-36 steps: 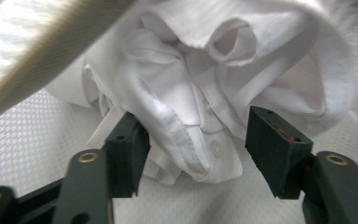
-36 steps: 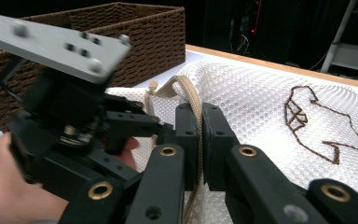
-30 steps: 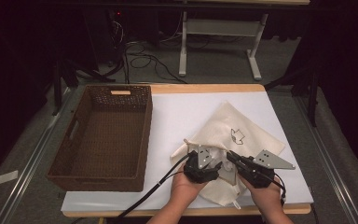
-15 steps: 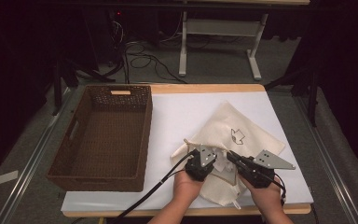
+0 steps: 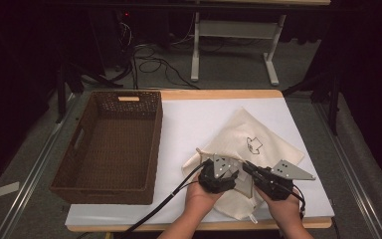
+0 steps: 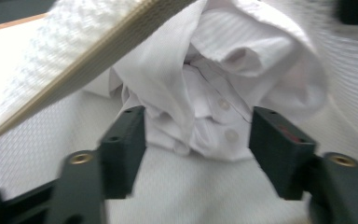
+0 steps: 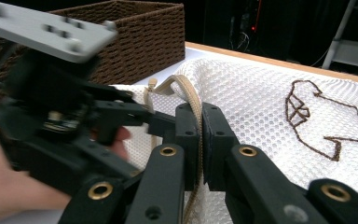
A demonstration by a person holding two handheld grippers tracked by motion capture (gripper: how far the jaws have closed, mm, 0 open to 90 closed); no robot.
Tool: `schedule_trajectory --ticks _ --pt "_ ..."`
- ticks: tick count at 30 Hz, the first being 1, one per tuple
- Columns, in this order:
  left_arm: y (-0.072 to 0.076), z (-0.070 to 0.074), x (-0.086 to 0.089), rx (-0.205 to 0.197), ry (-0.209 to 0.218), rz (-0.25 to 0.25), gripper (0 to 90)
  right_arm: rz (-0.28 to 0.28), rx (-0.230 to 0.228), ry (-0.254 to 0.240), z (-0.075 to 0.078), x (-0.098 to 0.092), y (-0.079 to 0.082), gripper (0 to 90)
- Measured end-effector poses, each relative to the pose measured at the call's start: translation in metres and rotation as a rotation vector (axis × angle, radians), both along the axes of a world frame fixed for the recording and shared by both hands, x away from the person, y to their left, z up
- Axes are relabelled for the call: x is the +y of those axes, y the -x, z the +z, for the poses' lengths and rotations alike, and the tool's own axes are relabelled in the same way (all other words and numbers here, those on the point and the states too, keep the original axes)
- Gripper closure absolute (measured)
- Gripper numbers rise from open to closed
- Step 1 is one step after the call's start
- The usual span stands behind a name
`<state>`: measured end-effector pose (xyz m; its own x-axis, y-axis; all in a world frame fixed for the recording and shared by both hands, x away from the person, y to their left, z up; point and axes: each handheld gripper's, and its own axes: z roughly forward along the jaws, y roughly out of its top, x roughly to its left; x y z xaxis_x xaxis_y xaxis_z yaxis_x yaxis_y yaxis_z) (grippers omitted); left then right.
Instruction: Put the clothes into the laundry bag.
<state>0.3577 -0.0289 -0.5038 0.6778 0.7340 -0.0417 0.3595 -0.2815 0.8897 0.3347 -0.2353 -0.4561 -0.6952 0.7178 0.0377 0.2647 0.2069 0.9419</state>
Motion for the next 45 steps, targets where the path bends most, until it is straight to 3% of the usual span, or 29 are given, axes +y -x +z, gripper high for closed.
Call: schedule_trajectory --ticks 1,4,12,16,18,19,21,24,29,36,45 --pt "0.004 0.001 0.004 0.009 0.008 -0.003 30.2 -0.002 0.003 0.002 0.0 0.0 0.0 87.8" --pt "0.011 0.005 0.015 0.028 0.028 -0.012 27.8 -0.001 0.003 0.003 0.0 0.0 0.0 87.7" --pt "0.04 0.021 0.06 0.007 0.019 -0.005 25.7 0.007 0.005 0.004 -0.001 0.0 0.0 87.6" --pt "0.053 0.014 0.08 0.027 0.01 -0.006 25.7 0.003 0.009 0.003 -0.001 0.0 0.001 87.6" --pt "0.059 0.006 0.09 0.034 0.041 -0.006 25.8 0.004 0.009 0.005 -0.001 0.0 0.001 87.5" --pt "0.06 0.004 0.092 0.041 0.048 -0.005 27.4 0.004 0.006 0.01 -0.001 0.001 0.002 87.5" --pt "0.058 0.006 0.09 0.051 0.017 -0.018 26.5 0.006 0.002 0.012 -0.001 0.001 0.002 87.5" --pt "0.058 0.011 0.089 0.026 0.043 -0.024 26.9 0.003 0.005 0.021 -0.001 0.002 0.004 87.3" --pt "0.057 0.011 0.09 0.026 0.032 -0.034 26.8 0.013 -0.005 0.044 0.0 0.002 0.006 87.2" --pt "0.055 0.016 0.098 0.024 0.074 -0.02 26.7 0.015 -0.002 0.068 -0.002 -0.001 0.012 87.1" --pt "0.057 0.018 0.1 0.0 0.066 -0.018 24.6 0.038 0.009 0.117 -0.008 0.003 0.019 86.9"
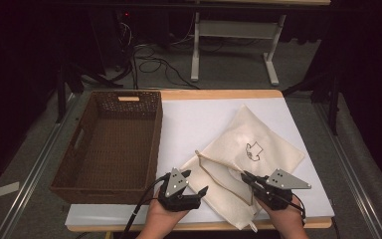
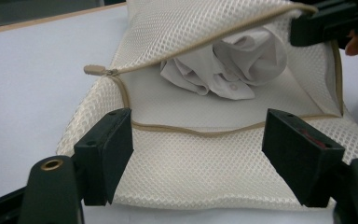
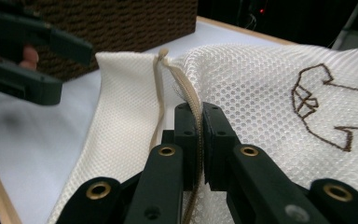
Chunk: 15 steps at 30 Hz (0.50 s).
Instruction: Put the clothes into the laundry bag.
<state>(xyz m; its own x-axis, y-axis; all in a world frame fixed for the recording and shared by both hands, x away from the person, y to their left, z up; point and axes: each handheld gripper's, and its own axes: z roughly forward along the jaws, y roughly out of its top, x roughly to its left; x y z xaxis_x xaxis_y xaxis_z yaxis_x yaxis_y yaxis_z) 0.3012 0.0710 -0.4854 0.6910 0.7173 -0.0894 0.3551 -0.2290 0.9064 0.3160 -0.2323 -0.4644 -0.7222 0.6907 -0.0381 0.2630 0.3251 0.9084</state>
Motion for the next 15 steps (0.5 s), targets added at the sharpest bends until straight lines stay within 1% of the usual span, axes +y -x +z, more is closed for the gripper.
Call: schedule_trajectory --ticks 1,2,3,5,7,8,9,10,11,12,14,15 --pt "0.0 0.001 0.0 -0.003 0.003 0.001 24.6 0.006 0.011 0.008 -0.001 0.001 0.0 86.9" --pt "0.001 0.001 0.001 -0.003 0.006 0.001 24.4 0.019 0.021 0.034 -0.005 0.004 0.0 87.0" --pt "0.001 0.002 0.001 -0.005 0.005 0.001 24.4 0.019 0.021 0.034 -0.005 0.004 0.0 87.0" --pt "0.001 0.002 0.001 -0.011 0.001 0.004 24.4 0.031 0.032 0.062 -0.009 0.007 -0.001 86.9" --pt "0.001 0.002 0.001 -0.007 -0.001 0.003 24.4 0.035 0.05 0.075 -0.013 0.009 -0.003 86.9" --pt "0.001 0.001 0.001 -0.006 -0.001 0.003 24.4 0.047 0.077 0.103 -0.018 0.012 -0.007 86.6" --pt "0.0 0.001 0.001 -0.005 -0.003 0.004 24.4 0.047 0.077 0.103 -0.018 0.012 -0.007 86.6" --pt "0.0 0.001 0.001 -0.004 -0.005 0.002 24.4 0.052 0.087 0.124 -0.022 0.014 -0.009 86.2" --pt "0.0 0.001 0.0 -0.003 -0.01 -0.002 24.5 0.053 0.113 0.15 -0.026 0.016 -0.011 86.0" --pt "0.0 0.0 -0.001 -0.004 -0.012 -0.006 24.4 0.062 0.133 0.188 -0.032 0.018 -0.013 85.9" --pt "0.001 0.0 -0.002 -0.007 -0.016 -0.01 24.4 0.063 0.149 0.229 -0.038 0.021 -0.016 85.0" --pt "0.001 0.0 -0.002 -0.006 -0.017 -0.012 24.4 0.064 0.16 0.262 -0.041 0.022 -0.019 84.6"
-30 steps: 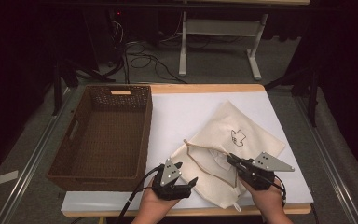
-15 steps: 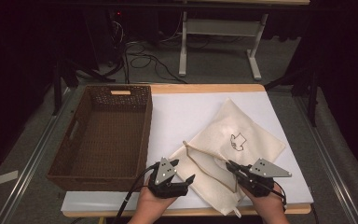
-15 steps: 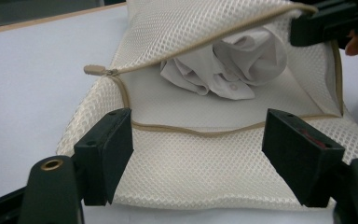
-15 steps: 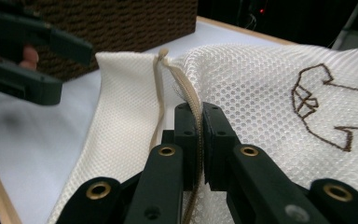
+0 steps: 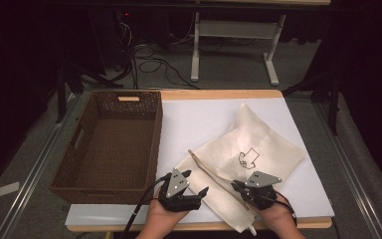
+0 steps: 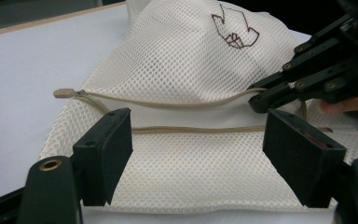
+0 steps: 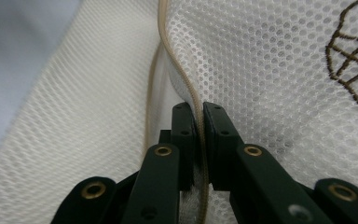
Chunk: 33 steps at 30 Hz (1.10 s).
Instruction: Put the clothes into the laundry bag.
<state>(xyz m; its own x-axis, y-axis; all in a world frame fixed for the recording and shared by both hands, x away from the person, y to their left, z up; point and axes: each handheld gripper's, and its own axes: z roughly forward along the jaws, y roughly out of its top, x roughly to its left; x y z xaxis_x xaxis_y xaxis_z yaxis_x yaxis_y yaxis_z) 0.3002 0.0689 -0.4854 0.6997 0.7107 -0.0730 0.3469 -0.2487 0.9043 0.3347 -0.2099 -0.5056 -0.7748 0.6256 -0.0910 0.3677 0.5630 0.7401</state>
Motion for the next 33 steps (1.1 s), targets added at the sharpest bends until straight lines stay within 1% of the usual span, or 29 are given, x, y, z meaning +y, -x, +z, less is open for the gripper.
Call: schedule_trajectory --ticks 3,4,6,8,9,10,11,12,13,14,15,16,18,19,20,21,22,23,24,25,26,27,28,30,31,33 --pt "0.0 -0.001 -0.002 -0.003 -0.009 -0.005 24.4 -0.01 -0.001 0.073 -0.006 0.002 -0.003 84.2" --pt "0.0 -0.001 -0.002 -0.003 -0.011 -0.008 24.4 -0.012 -0.002 0.085 -0.008 0.002 -0.005 84.2" --pt "0.0 -0.001 -0.002 -0.004 -0.015 -0.007 24.4 -0.021 0.015 0.069 -0.008 0.001 -0.007 84.2" --pt "0.001 -0.001 -0.002 -0.007 -0.019 -0.007 24.4 -0.022 0.014 0.064 -0.008 0.001 -0.006 83.4" --pt "0.001 -0.001 -0.002 -0.007 -0.019 -0.007 24.3 -0.006 0.023 0.051 -0.008 0.002 -0.006 79.0" --pt "0.001 -0.001 -0.002 -0.007 -0.02 -0.007 24.3 -0.006 0.023 0.051 -0.008 0.002 -0.006 79.0" --pt "0.001 -0.001 -0.003 -0.006 -0.021 -0.009 24.3 -0.001 0.028 0.038 -0.008 0.002 -0.006 76.5" --pt "0.001 -0.001 -0.003 -0.007 -0.02 -0.009 24.3 0.001 0.05 0.016 -0.007 0.002 -0.005 73.5" --pt "0.002 -0.002 -0.004 -0.007 -0.022 -0.012 24.4 0.017 0.065 -0.041 -0.002 0.0 -0.003 66.7" --pt "0.002 -0.002 -0.004 -0.007 -0.024 -0.014 24.4 0.017 0.065 -0.041 -0.002 0.0 -0.003 66.7" --pt "0.002 -0.002 -0.006 -0.007 -0.026 -0.017 24.3 0.017 0.068 -0.067 0.001 -0.001 -0.002 63.1" --pt "0.001 -0.002 -0.006 -0.008 -0.027 -0.019 24.3 0.028 0.073 -0.108 0.006 -0.002 0.001 59.2" --pt "0.0 -0.003 -0.008 -0.007 -0.031 -0.022 24.3 0.037 0.062 -0.164 0.015 -0.005 0.006 53.7" --pt "-0.001 -0.003 -0.009 -0.005 -0.032 -0.025 24.3 0.042 0.057 -0.211 0.022 -0.007 0.009 49.4" --pt "-0.002 -0.003 -0.009 -0.005 -0.035 -0.029 24.3 0.042 0.057 -0.211 0.022 -0.007 0.009 49.4" --pt "-0.002 -0.004 -0.011 -0.004 -0.037 -0.031 24.4 0.023 0.019 -0.249 0.03 -0.009 0.015 47.7" --pt "-0.003 -0.004 -0.011 -0.005 -0.038 -0.033 24.3 0.013 0.003 -0.246 0.033 -0.01 0.017 47.7" --pt "-0.003 -0.004 -0.013 -0.004 -0.038 -0.034 24.3 0.013 0.003 -0.246 0.033 -0.01 0.017 47.7" --pt "-0.003 -0.004 -0.014 -0.003 -0.037 -0.039 24.3 -0.002 -0.024 -0.237 0.035 -0.012 0.018 47.7" --pt "-0.004 -0.004 -0.014 -0.004 -0.037 -0.042 24.3 -0.036 -0.05 -0.225 0.036 -0.016 0.019 47.7" --pt "-0.004 -0.004 -0.016 -0.004 -0.034 -0.046 24.3 -0.064 -0.057 -0.226 0.036 -0.02 0.019 47.5" --pt "-0.005 -0.004 -0.018 -0.005 -0.034 -0.052 24.3 -0.16 -0.063 -0.226 0.036 -0.035 0.015 42.4" --pt "-0.005 -0.004 -0.019 -0.003 -0.035 -0.056 24.3 -0.16 -0.063 -0.226 0.036 -0.035 0.015 42.4" --pt "-0.007 -0.004 -0.023 -0.003 -0.037 -0.071 24.3 -0.232 -0.064 -0.22 0.035 -0.049 0.013 36.6" --pt "-0.008 -0.004 -0.025 -0.002 -0.036 -0.078 24.3 -0.27 -0.054 -0.223 0.034 -0.057 0.011 33.1" --pt "-0.009 -0.004 -0.029 -0.001 -0.032 -0.092 24.3 -0.341 -0.031 -0.209 0.029 -0.075 0.01 28.0"
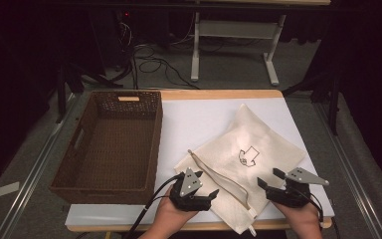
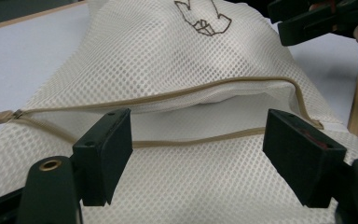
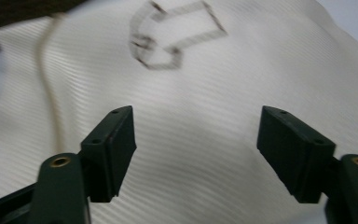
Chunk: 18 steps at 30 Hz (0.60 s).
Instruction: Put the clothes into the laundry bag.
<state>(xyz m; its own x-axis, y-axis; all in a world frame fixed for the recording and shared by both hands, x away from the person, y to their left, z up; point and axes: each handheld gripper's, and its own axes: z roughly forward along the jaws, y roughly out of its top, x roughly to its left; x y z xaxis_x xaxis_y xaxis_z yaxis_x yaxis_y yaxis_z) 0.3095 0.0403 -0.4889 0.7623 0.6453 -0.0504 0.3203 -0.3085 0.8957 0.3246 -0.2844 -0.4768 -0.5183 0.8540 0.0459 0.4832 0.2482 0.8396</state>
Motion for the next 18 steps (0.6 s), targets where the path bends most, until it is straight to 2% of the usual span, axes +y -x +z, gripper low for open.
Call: schedule_trajectory --ticks 2,3,4,8,11,14,18 --pt "-0.001 0.001 -0.003 -0.001 0.002 -0.011 24.3 -0.059 0.05 0.031 -0.009 -0.016 -0.001 21.3" --pt "-0.002 0.001 -0.004 -0.003 0.004 -0.019 24.3 -0.098 0.1 0.05 -0.019 -0.027 -0.001 16.7" --pt "-0.003 0.001 -0.005 -0.003 0.004 -0.023 24.3 -0.098 0.1 0.05 -0.019 -0.027 -0.001 16.7" --pt "-0.003 0.003 -0.008 -0.009 0.012 -0.035 24.3 -0.121 0.187 0.032 -0.034 -0.034 -0.003 15.1" --pt "-0.002 0.003 -0.009 -0.013 0.009 -0.034 24.3 -0.11 0.18 0.04 -0.035 -0.029 -0.005 17.4" --pt "-0.001 0.005 -0.008 -0.018 0.012 -0.028 24.3 -0.057 0.17 0.03 -0.037 -0.02 -0.005 19.4" --pt "-0.001 0.006 -0.004 -0.02 0.013 -0.01 24.4 -0.025 0.148 0.056 -0.036 -0.009 -0.002 35.1"
